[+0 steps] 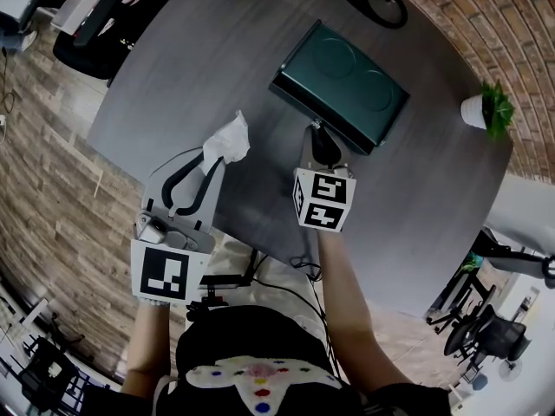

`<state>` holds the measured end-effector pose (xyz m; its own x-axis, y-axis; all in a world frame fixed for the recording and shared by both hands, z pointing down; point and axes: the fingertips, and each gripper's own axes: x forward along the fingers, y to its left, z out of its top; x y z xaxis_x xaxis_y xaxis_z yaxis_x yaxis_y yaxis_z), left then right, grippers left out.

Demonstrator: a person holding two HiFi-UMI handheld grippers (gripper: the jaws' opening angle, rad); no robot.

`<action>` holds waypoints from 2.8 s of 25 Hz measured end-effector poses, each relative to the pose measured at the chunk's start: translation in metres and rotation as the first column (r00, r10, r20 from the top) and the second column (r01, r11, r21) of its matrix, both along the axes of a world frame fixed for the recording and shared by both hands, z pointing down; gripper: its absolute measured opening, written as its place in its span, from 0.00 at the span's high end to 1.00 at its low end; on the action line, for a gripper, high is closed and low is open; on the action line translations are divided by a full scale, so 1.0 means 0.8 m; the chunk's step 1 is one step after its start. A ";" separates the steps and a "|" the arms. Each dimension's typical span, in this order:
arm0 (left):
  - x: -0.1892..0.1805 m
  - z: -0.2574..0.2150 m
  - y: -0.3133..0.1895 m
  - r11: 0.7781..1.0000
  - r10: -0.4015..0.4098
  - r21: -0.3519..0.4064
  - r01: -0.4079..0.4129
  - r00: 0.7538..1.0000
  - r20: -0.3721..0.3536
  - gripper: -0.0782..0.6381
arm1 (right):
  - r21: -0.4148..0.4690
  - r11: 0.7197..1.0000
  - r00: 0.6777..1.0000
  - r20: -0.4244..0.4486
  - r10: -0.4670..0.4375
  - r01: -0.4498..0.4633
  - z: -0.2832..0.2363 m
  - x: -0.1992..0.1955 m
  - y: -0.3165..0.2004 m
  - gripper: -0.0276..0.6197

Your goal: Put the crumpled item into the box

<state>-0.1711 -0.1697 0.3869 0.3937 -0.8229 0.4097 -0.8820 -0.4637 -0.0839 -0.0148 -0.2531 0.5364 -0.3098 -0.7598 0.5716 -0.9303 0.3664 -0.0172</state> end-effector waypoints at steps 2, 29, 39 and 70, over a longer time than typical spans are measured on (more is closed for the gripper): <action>0.001 -0.001 0.001 1.000 0.003 0.003 -0.003 1.000 0.001 0.80 | -0.005 1.000 1.000 0.003 -0.003 0.003 0.000 -0.002 0.006 0.85; -0.001 -0.009 0.030 1.000 -0.006 0.021 0.006 1.000 -0.012 0.80 | -0.062 0.995 0.997 -0.003 -0.074 0.074 0.005 -0.028 0.092 0.86; -0.005 -0.028 0.034 0.998 -0.052 0.043 0.054 0.997 -0.050 0.80 | -0.014 0.996 0.995 0.035 -0.089 0.089 -0.027 -0.031 0.100 0.82; 0.102 -0.136 0.059 0.975 0.117 0.197 -0.106 0.992 -0.045 0.80 | 0.386 0.918 0.994 0.094 0.063 -0.094 -0.287 0.135 0.132 0.94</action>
